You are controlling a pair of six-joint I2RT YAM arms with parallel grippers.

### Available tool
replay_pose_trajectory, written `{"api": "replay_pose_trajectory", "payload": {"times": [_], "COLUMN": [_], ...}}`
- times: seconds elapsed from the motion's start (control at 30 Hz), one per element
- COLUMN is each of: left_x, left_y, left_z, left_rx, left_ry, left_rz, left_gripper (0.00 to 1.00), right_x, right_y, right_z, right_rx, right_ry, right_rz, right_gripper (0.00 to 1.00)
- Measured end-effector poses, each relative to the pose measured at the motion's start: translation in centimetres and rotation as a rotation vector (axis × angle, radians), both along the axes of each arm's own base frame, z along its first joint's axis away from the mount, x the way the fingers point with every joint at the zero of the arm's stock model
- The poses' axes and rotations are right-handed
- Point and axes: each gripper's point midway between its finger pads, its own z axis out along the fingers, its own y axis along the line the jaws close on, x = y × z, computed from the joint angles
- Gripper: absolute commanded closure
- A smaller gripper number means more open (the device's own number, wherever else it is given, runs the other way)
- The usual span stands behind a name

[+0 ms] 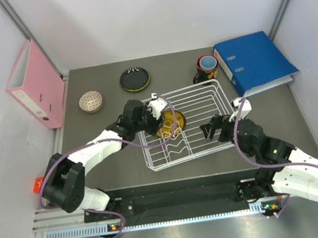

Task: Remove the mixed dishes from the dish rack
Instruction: Pick up the plate from the dish rack.

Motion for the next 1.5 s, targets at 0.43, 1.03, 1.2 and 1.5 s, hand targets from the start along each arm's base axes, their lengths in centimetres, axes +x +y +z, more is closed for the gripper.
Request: {"api": "replay_pose_trajectory", "payload": {"times": [0.43,1.03,1.2,1.5], "left_x": [1.6,1.4,1.2,7.2], "left_y": [0.0,0.7,0.7,3.6], "left_z": [1.5,13.2,19.3,23.8], "left_rx": [-0.02,-0.112,-0.204,-0.394], "left_ry": [-0.049,-0.252,-0.337,-0.132], "left_rz": [0.014,0.018,0.035,0.367], "left_gripper": [1.0,1.0,1.0,1.0], "right_x": [0.2,0.4,0.4,0.1], "right_y": [0.6,1.4,1.6,1.5], "right_z": [-0.9,-1.0,-1.2,-0.6], "right_rx": [-0.018,-0.01,-0.014,0.007], "right_ry": [0.022,0.027,0.034,0.022], "right_rz": [0.012,0.035,0.041,0.047], "right_gripper": [0.0,0.0,0.0,0.0]}}
